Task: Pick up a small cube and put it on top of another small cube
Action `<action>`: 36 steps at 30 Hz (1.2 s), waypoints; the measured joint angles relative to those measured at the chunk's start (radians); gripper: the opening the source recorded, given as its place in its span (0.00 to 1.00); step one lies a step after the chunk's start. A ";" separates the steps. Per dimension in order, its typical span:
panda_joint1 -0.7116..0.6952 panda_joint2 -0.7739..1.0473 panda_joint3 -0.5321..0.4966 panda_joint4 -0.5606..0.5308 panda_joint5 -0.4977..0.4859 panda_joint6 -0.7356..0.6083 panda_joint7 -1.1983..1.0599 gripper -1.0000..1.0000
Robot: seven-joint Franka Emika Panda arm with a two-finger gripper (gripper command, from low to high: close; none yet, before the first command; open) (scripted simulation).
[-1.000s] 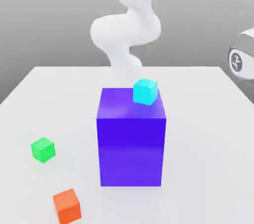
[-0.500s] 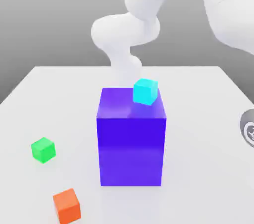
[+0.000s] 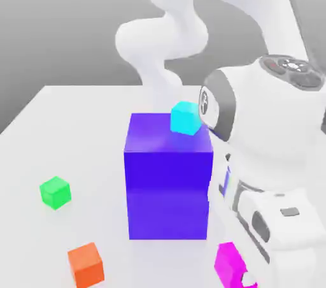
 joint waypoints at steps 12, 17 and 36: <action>-0.479 -0.372 -0.318 -0.476 -0.158 0.117 -0.455 0.00; -0.514 -0.433 -0.403 -0.589 -0.138 0.174 -0.597 0.00; -0.439 -0.152 -0.363 -0.582 0.375 0.397 -0.966 0.00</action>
